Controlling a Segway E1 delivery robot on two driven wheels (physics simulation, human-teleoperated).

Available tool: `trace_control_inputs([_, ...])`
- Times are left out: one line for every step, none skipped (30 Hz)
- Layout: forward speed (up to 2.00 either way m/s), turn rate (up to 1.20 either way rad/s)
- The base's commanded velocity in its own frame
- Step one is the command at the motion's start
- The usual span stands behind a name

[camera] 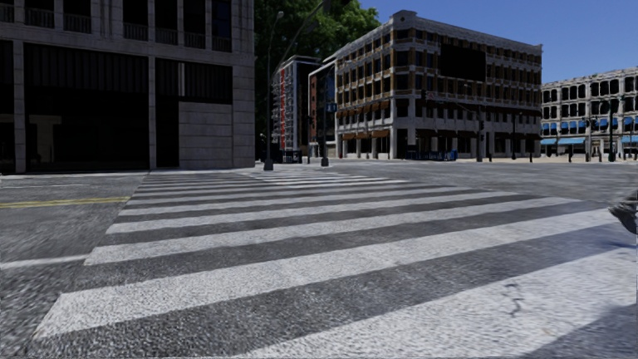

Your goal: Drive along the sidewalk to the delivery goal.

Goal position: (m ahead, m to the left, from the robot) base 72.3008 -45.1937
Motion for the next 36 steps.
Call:
trace_control_inputs([1.77, 0.24])
trace_control_inputs([1.77, 0.24])
trace_control_inputs([1.77, 0.24])
trace_control_inputs([1.77, 0.24])
trace_control_inputs([1.77, 0.24])
trace_control_inputs([1.77, 0.24])
trace_control_inputs([1.77, 0.24])
trace_control_inputs([1.77, 0.22])
trace_control_inputs([1.77, 0.11])
trace_control_inputs([1.77, 0.11])
trace_control_inputs([1.77, 0.08])
trace_control_inputs([1.77, 0.07])
trace_control_inputs([1.77, 0.07])
trace_control_inputs([1.77, 0.07])
trace_control_inputs([1.77, 0.07])
trace_control_inputs([1.77, 0.07])
trace_control_inputs([1.77, 0.07])
trace_control_inputs([1.77, 0.07])
trace_control_inputs([1.77, 0.07])
trace_control_inputs([1.77, 0.07])
trace_control_inputs([1.77, 0.09])
trace_control_inputs([2.0, 0.15])
trace_control_inputs([2.0, 0.15])
trace_control_inputs([2.0, 0.17])
trace_control_inputs([2.0, 0.18])
trace_control_inputs([2.0, 0.18])
trace_control_inputs([2.0, 0.19])
trace_control_inputs([2.0, 0.22])
trace_control_inputs([2.0, 0.25])
trace_control_inputs([2.0, 0.25])
trace_control_inputs([2.0, 0.27])
trace_control_inputs([2.0, 0.27])
trace_control_inputs([2.0, 0.27])
trace_control_inputs([2.0, 0.27])
trace_control_inputs([2.0, 0.28])
trace_control_inputs([2.0, 0.28])
